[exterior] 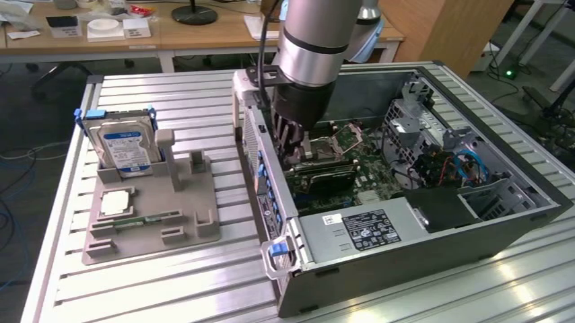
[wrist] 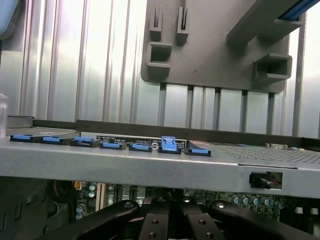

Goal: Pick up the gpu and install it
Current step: 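Press down on the gpu until it lock into place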

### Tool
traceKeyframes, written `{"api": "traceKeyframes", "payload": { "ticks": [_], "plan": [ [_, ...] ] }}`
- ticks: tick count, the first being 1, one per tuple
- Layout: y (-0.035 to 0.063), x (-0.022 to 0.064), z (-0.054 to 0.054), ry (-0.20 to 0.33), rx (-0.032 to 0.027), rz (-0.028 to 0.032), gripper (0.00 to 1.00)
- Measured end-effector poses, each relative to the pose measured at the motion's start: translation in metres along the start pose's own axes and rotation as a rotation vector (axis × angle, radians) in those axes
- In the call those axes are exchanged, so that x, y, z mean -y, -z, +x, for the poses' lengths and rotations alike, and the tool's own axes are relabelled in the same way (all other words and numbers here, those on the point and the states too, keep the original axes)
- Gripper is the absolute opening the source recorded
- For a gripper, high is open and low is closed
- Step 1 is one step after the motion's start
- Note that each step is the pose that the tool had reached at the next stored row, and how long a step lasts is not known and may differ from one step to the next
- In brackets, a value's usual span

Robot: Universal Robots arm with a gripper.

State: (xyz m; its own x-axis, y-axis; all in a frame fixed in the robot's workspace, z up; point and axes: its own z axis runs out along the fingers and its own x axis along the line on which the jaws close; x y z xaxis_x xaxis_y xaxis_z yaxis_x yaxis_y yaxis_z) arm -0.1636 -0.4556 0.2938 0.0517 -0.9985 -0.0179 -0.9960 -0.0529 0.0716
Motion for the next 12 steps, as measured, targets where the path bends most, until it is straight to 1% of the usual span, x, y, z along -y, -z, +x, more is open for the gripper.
{"api": "traceKeyframes", "payload": {
  "ticks": [6, 8, 10, 12],
  "plan": [
    [0.0010, 0.0019, 0.0003, 0.000, 0.0001, -0.0106, 0.11],
    [0.0015, 0.0033, 0.0004, 0.000, 0.0002, -0.0158, 0.11],
    [0.0030, 0.0045, 0.0005, 0.000, 0.0003, -0.0223, 0.11],
    [0.0045, 0.0052, 0.0005, -0.001, -0.0002, -0.0267, 0.11]
  ]
}}
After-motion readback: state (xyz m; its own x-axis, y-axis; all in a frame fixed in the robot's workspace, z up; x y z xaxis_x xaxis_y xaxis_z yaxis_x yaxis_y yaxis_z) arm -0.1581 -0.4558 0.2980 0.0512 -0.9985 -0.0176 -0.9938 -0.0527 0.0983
